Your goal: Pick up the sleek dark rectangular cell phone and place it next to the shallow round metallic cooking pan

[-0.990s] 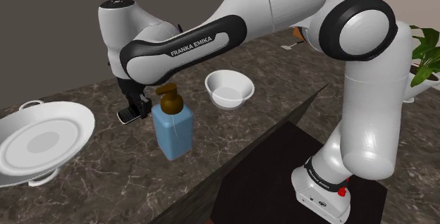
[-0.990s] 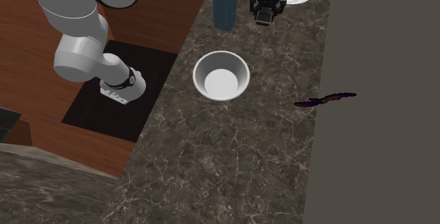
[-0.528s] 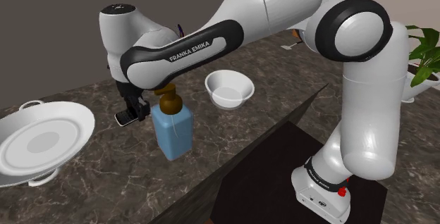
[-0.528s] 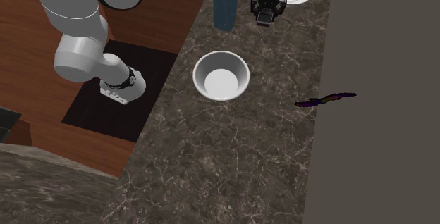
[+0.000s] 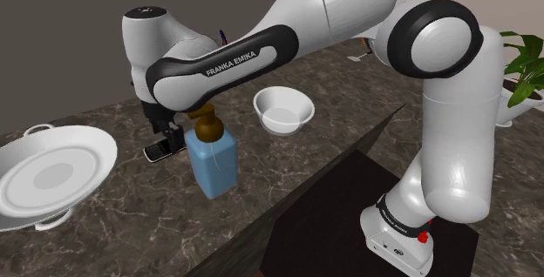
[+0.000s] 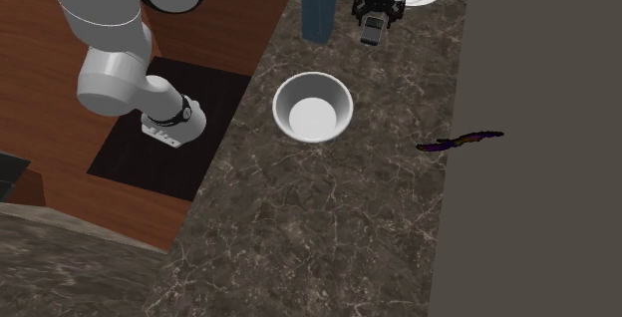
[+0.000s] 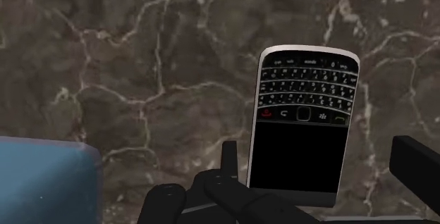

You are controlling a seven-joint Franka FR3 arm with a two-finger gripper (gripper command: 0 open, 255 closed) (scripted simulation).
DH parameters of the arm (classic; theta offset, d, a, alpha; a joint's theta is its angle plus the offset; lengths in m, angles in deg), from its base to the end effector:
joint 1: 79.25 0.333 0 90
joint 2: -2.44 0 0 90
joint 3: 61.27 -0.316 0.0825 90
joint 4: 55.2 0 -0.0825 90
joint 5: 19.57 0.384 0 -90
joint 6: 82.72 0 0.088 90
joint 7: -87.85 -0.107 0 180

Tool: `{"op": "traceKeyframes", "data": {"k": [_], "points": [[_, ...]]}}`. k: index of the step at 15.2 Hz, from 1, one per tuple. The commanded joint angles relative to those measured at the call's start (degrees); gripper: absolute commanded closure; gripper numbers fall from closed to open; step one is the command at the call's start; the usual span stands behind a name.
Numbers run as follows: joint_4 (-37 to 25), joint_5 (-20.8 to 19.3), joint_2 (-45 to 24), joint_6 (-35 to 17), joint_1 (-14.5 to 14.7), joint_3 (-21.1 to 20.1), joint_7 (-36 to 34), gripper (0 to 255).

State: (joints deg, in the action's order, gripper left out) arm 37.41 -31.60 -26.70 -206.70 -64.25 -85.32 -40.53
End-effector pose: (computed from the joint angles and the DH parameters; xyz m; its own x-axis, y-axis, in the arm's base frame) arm 0.5624 0.3964 0.3579 0.0678 -0.9954 -0.0673 -0.9962 -0.0639 -0.0585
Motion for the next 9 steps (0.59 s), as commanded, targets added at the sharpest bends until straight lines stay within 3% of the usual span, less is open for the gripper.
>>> {"op": "traceKeyframes", "data": {"k": [1,3,7,9], "points": [[0.36,-2.43,-1.00,0.13,0.07,0.41,-0.04,0],[1.91,-1.98,0.12,-0.37,-0.24,0.46,0.27,0],[-0.44,-0.23,3.56,5.16,-0.81,-0.49,1.34,0],[-0.44,-0.23,3.57,5.16,-0.81,-0.49,1.34,0]]}}
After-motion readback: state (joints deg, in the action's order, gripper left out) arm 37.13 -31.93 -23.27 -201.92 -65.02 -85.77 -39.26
